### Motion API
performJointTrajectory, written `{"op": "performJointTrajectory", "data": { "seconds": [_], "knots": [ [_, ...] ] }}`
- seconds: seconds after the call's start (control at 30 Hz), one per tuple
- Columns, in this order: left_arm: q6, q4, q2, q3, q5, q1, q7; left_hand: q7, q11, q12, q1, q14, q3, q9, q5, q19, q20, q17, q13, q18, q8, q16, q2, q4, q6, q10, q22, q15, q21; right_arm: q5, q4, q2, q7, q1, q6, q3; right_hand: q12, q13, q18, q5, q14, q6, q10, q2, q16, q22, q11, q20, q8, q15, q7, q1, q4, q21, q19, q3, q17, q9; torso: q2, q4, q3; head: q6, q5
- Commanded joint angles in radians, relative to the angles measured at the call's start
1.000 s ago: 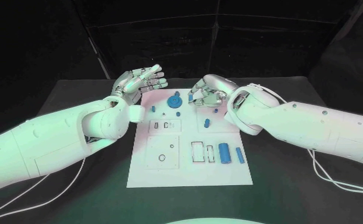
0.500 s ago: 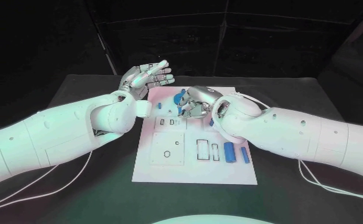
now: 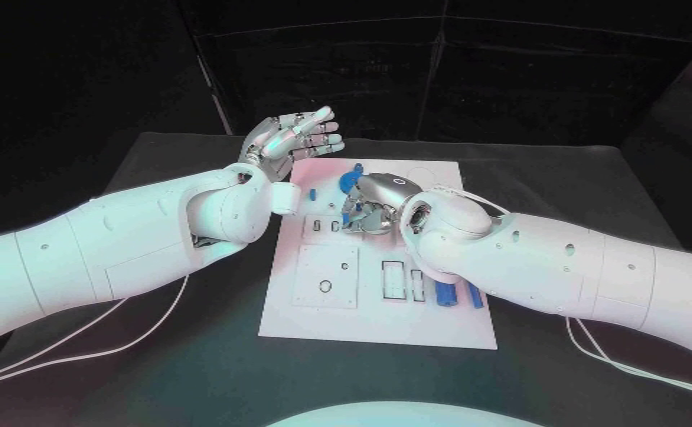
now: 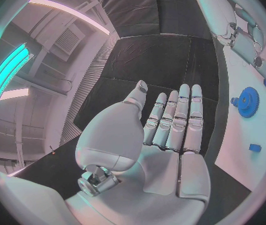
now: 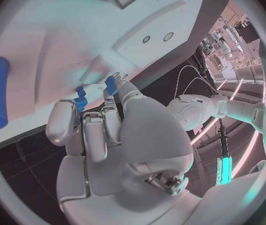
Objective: Assemble the parts on the task board
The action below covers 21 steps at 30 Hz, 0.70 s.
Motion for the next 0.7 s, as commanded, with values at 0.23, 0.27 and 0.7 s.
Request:
{"op": "performJointTrajectory", "data": {
  "seconds": [0.23, 0.27, 0.7],
  "knots": [
    [0.010, -0.003, 0.006, 0.001, -0.006, 0.002, 0.012, 0.027, 0.000, -0.004, 0.011, -0.002, 0.000, 0.000, -0.003, 0.005, 0.002, -0.001, 0.000, 0.011, -0.006, -0.007, 0.002, -0.007, -0.005, -0.003, -0.002, 0.007, -0.006, -0.031, -0.012, 0.008, -0.016, -0.007, 0.016, 0.000, -0.005, 0.057, -0.010, 0.003, 0.079, 0.007, -0.001, -0.016, -0.003, -0.002, 0.003, -0.001, -0.001, -0.001, 0.001, -0.003, 0.002, 0.000, -0.001, 0.003, 0.146, 0.001, 0.000, -0.0011, -0.0007, -0.007, 0.003],
    [0.010, -0.003, 0.006, 0.001, -0.006, 0.002, 0.012, 0.027, 0.000, -0.004, 0.011, -0.002, 0.000, 0.000, -0.003, 0.005, 0.002, -0.001, 0.000, 0.011, -0.006, -0.007, 0.002, -0.007, -0.005, -0.003, -0.002, 0.007, -0.006, -0.031, -0.013, 0.009, -0.016, -0.008, 0.016, 0.000, -0.005, 0.057, -0.010, 0.003, 0.079, 0.007, -0.001, -0.016, -0.003, -0.002, 0.003, -0.001, -0.001, -0.001, 0.001, -0.003, 0.002, 0.000, -0.001, 0.003, 0.146, 0.001, 0.000, -0.0007, -0.0009, -0.008, 0.003],
    [0.011, -0.004, 0.007, 0.001, -0.006, 0.002, 0.012, 0.027, 0.000, -0.004, 0.011, -0.002, 0.000, 0.000, -0.003, 0.005, 0.002, -0.001, 0.000, 0.011, -0.006, -0.007, 0.002, -0.007, -0.005, -0.003, -0.002, 0.007, -0.006, -0.030, -0.020, 0.015, -0.012, -0.013, 0.025, 0.000, -0.009, 0.055, -0.010, -0.008, 0.079, -0.001, -0.003, -0.028, -0.004, -0.002, 0.006, 0.001, -0.009, 0.001, 0.004, -0.015, 0.008, -0.001, -0.001, 0.002, 0.145, -0.002, 0.000, -0.0017, -0.0013, -0.011, 0.007]
  ]
}}
